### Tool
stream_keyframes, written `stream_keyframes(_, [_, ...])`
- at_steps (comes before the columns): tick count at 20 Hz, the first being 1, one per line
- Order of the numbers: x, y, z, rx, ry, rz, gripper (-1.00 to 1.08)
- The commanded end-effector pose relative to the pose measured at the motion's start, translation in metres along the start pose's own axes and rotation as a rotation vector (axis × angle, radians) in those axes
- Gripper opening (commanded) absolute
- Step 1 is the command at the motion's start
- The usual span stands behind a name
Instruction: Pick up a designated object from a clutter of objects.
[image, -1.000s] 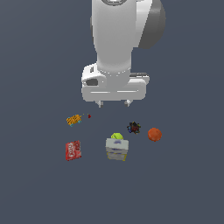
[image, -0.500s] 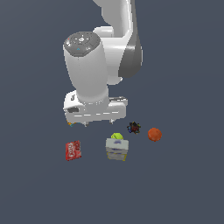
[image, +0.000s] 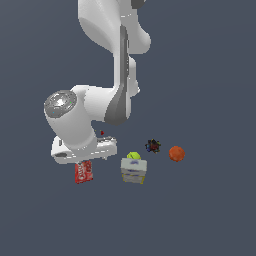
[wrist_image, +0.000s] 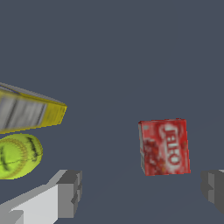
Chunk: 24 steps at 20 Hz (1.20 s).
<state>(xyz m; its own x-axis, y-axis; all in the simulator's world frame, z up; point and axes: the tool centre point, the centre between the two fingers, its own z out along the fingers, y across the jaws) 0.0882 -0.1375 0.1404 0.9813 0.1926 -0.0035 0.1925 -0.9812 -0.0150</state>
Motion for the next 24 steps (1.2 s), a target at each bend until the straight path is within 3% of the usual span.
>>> stream_keyframes(1, [-0.001,0.019,0.021,-0.004,0.003,-0.022,1.0])
stream_keyframes(11, [-0.01,0.062,0.07,-0.014,0.003,-0.07,1.0])
stream_keyframes(24, [-0.012,0.065,0.096,-0.015,0.002,-0.072,1.0])
